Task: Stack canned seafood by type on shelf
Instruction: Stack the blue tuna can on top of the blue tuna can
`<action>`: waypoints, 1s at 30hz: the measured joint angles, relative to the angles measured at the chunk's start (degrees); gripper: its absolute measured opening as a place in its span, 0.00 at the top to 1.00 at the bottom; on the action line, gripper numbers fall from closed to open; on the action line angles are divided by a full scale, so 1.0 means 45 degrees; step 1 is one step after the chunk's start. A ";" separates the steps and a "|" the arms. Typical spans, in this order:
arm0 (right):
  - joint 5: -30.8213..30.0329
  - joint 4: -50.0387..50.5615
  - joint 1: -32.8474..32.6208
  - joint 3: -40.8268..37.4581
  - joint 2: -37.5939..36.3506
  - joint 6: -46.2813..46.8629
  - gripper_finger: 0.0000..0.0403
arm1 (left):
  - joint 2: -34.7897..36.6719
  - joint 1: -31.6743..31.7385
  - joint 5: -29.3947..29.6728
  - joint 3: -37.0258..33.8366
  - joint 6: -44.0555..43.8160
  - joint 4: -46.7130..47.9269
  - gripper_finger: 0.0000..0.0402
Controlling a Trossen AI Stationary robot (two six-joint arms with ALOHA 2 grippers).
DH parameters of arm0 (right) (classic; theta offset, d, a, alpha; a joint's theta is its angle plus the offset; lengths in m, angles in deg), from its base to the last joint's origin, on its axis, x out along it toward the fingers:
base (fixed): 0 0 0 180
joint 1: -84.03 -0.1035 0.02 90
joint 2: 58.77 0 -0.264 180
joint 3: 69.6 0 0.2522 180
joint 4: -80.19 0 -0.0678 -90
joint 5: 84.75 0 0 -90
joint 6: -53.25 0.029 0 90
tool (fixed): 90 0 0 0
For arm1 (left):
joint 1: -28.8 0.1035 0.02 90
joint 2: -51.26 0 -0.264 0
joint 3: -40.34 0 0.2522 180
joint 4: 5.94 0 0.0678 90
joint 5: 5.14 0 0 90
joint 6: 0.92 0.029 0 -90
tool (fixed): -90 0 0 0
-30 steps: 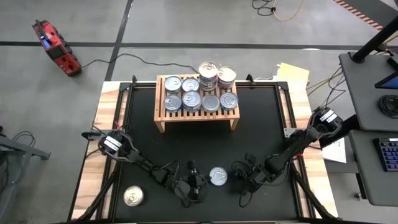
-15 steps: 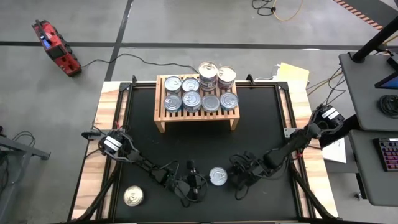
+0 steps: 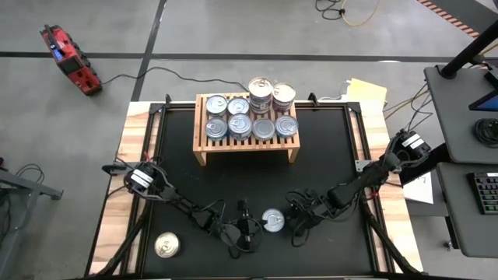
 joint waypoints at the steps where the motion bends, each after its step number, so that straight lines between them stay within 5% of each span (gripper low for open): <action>1: 0.0108 -0.0035 0.0019 0.0000 0.0000 0.0020 0.36 | 0.0000 0.0001 -0.0021 -0.0019 0.0012 0.0061 1.00; 30: 0.1042 -0.1067 0.0275 -0.0005 -0.0335 0.0982 0.22 | -0.0403 -0.0072 -0.0329 -0.0162 -0.1228 -0.0023 1.00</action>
